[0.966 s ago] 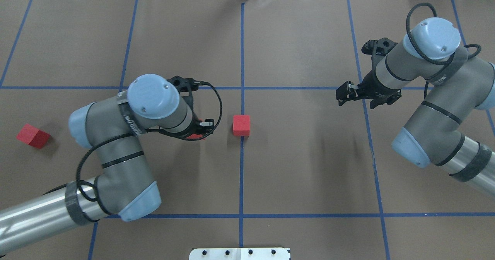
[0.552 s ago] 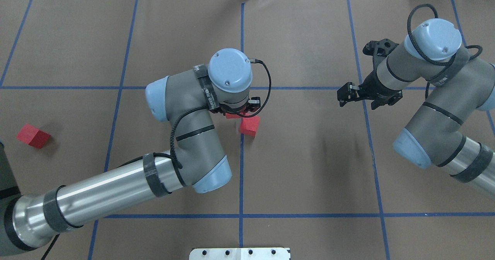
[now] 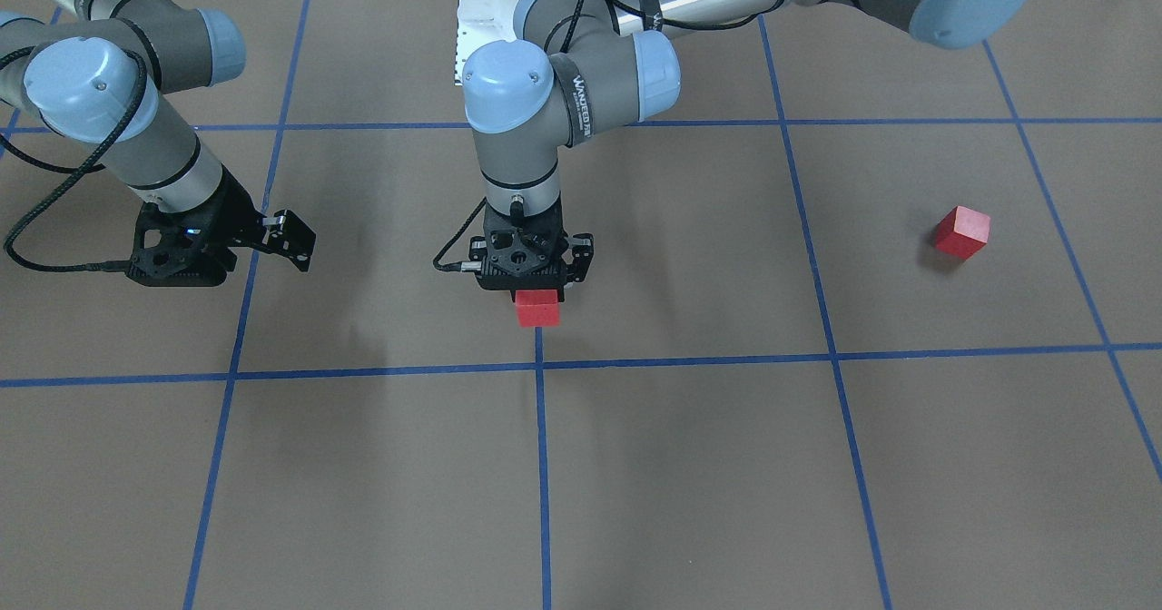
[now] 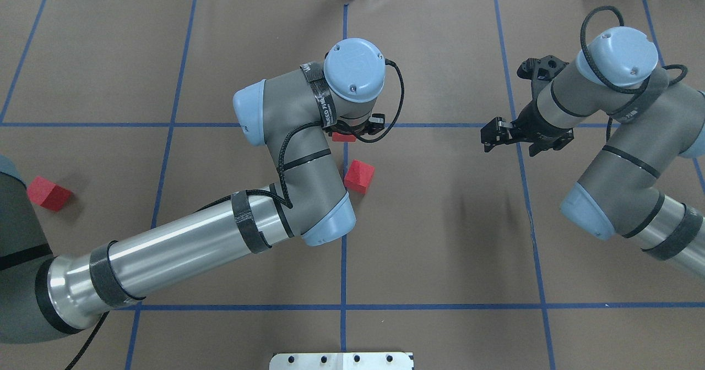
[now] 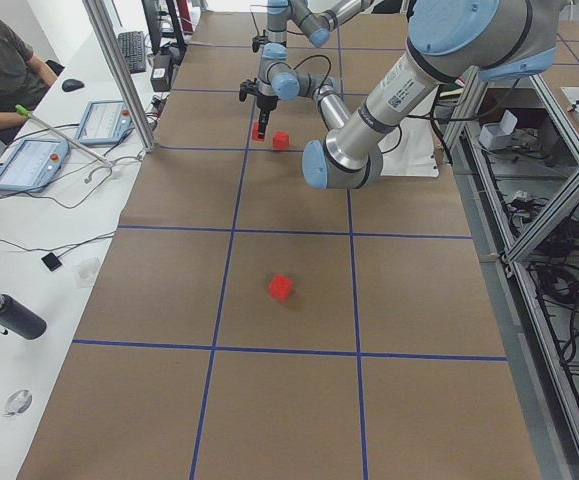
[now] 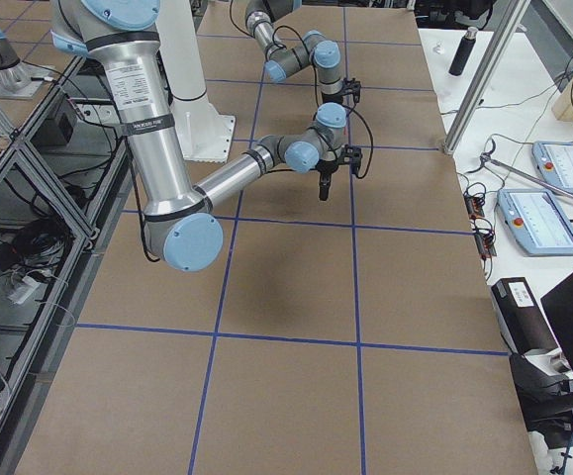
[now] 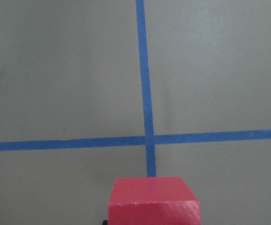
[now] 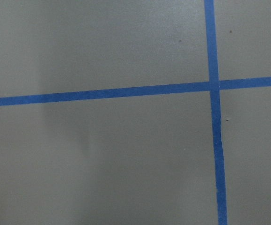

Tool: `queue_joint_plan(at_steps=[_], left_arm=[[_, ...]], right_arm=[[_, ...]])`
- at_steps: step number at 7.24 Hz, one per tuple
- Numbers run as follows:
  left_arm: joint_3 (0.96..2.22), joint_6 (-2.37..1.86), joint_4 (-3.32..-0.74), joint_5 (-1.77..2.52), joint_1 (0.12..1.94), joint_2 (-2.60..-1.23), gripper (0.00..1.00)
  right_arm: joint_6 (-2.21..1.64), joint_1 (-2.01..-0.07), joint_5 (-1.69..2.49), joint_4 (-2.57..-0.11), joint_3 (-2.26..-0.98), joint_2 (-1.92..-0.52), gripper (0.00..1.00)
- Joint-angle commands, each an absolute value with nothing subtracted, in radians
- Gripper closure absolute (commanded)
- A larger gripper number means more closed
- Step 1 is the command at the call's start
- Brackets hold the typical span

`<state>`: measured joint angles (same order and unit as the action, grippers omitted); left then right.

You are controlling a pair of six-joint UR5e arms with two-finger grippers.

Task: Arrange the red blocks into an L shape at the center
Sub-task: 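Carry the cube with the left gripper beside the center cube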

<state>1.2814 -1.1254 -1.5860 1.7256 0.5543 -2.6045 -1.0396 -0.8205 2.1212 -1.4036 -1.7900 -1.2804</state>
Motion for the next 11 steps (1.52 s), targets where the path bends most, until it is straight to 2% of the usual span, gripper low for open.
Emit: queue_joint_plan(at_steps=[1,2,11], left_arm=[[1.159,-1.126,-1.635,1.726,0.555,-2.678,1.00],[1.070,-1.126,-1.660,1.726,0.552,-2.731,1.00],[1.063,-1.097,-1.663,1.735,0.511,-2.707,1.00]], right_arm=[[-0.976,-0.850,2.131,-1.404,-1.819,-1.334,0.00],[-0.900,-0.891,2.155,-1.404,-1.822,-1.366,0.00],[-0.868,-0.919,2.168,-1.405,-1.813,-1.382,0.00]])
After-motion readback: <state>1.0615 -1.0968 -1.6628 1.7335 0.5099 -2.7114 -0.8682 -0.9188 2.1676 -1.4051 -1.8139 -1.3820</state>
